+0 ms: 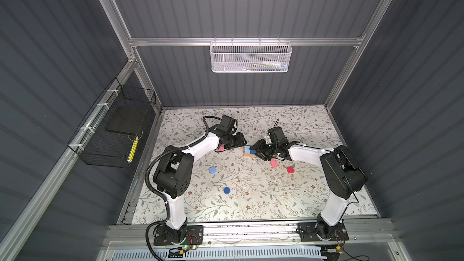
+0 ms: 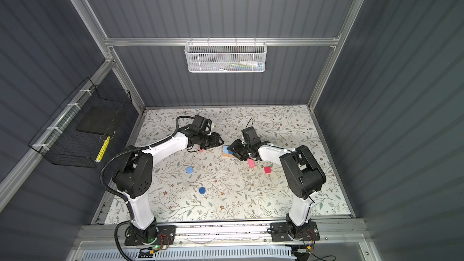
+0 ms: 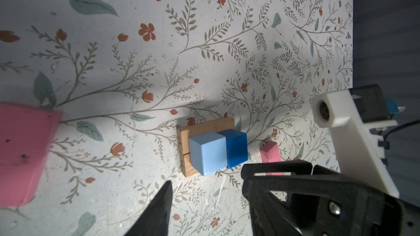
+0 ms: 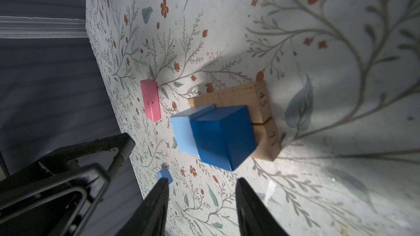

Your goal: Build the wood block tower

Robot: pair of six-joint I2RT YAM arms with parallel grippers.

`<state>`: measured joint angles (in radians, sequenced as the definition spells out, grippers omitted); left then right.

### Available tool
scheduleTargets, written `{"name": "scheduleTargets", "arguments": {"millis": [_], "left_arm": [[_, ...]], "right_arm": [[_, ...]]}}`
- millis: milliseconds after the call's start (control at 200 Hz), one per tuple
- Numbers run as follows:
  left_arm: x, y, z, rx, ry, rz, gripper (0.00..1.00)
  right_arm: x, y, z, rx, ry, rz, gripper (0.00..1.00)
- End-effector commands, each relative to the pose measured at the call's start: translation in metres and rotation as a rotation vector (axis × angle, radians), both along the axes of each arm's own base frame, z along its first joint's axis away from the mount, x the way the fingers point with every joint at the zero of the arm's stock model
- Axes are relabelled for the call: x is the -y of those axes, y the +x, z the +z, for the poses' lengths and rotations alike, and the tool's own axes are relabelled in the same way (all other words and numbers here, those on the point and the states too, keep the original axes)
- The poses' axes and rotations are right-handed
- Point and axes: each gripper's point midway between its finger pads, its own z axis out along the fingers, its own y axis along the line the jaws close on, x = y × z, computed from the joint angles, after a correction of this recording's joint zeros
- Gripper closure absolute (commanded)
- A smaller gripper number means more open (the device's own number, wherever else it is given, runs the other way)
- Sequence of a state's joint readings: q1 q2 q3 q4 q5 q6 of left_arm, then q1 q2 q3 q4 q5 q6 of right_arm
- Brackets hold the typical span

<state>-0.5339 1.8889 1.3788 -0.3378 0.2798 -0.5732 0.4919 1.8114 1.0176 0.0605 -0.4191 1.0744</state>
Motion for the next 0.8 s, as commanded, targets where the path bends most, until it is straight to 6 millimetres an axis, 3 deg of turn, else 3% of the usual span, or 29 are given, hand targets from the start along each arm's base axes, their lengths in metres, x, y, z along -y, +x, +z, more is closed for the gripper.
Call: {"name": "scheduleTargets", "arguments": {"millis": [0,795], "left_arm": [[-0.0065,-0.0033,0.005,0.0,-0.001,0.007,0.46],[-0.0066,-0.0032,0.0048,0.0,-0.002,0.007,0.46]], "right_arm": [[-0.0063,0.0045,-0.0001,0.004,0.011,0.002,0.5],[-0.007,0.0092,-0.0015,0.007,0.015,-0.01,0.5]]}}
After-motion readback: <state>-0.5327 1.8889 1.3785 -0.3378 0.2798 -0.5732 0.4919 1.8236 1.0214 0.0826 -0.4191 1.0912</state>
